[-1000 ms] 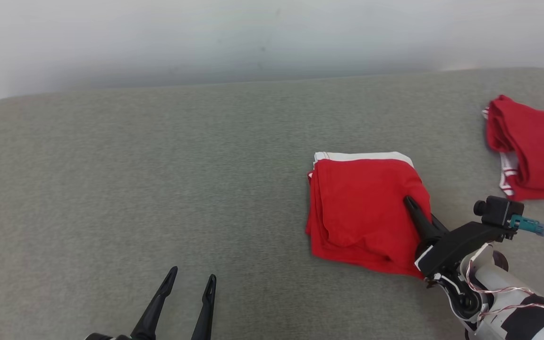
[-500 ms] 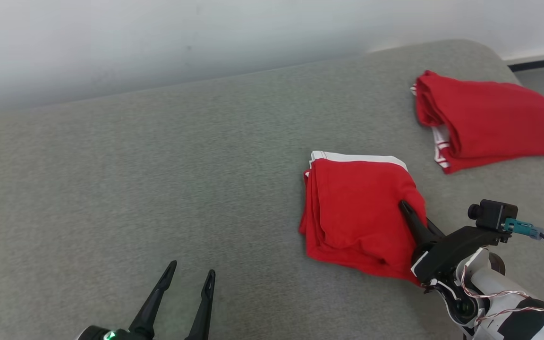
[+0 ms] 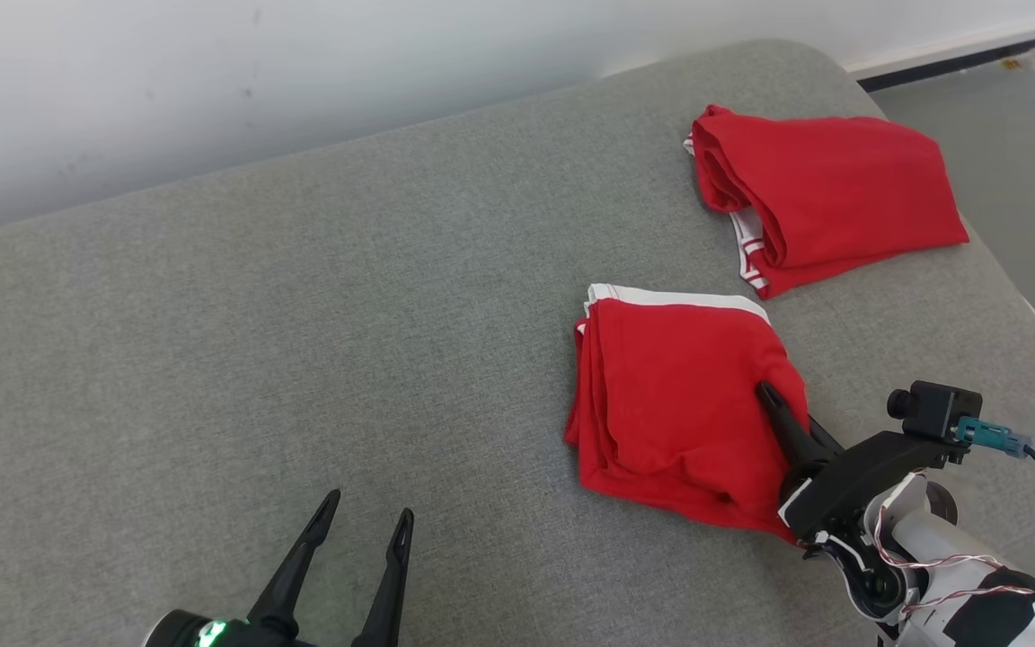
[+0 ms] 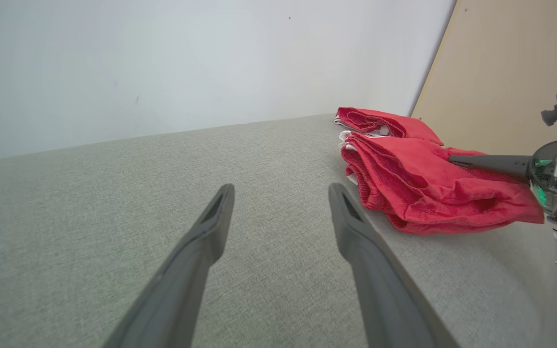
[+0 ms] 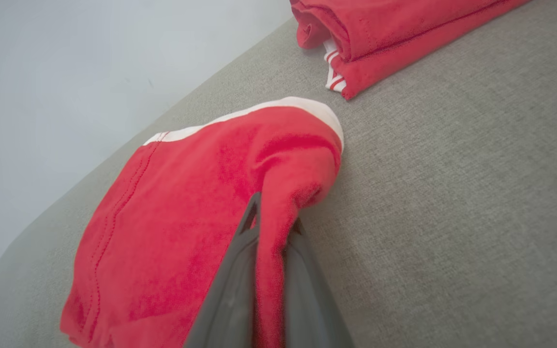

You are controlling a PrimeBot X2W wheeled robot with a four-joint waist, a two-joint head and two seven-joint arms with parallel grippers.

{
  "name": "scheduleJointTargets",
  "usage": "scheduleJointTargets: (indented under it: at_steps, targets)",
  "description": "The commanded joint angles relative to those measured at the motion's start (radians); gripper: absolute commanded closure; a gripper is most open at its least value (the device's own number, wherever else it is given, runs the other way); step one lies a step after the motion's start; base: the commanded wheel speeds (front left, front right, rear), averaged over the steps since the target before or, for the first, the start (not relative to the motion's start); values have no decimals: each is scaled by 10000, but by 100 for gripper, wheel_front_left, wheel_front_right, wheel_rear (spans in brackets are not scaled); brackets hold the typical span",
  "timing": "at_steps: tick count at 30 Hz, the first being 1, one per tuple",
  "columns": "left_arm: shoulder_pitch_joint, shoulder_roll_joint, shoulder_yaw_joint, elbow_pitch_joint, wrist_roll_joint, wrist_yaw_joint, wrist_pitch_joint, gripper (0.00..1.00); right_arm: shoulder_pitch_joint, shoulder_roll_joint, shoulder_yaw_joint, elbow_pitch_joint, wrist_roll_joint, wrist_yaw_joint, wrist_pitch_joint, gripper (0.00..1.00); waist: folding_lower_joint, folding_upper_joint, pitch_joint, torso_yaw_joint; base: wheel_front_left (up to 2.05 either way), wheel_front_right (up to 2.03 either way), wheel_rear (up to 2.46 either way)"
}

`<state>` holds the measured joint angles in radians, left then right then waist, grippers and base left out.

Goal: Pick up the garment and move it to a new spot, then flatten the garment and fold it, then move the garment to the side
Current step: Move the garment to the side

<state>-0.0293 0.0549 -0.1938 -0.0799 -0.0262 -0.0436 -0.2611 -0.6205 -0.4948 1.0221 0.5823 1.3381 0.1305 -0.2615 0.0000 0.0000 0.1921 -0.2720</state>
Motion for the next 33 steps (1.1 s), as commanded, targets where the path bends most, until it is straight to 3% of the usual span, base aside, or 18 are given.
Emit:
scheduleJointTargets:
  at_steps: [1, 16, 26, 33]
  targets:
    - [-132, 44, -1, 9, 20, -51, -43, 0, 97, 23, -30, 22, -64, 3, -46, 100, 0, 0, 109, -112, 0, 0, 0]
    - [-832, 78, -384, -85, 181, -269, -44, 0, -1068, -635, 256, -114, -608, 3, -42, 100, 0, 0, 1144, 579, 0, 0, 0]
    - [-1762, 77, -798, -300, 282, -417, -37, 0, -3632, -2088, 1099, -769, -1264, 3, 296, 100, 0, 0, 2326, 1277, 0, 0, 0]
    - [-2251, 59, -1031, -448, 261, -436, -37, 0, -4870, -3496, 1482, -980, -1325, 3, 501, 100, 0, 0, 2896, 1644, 0, 0, 0]
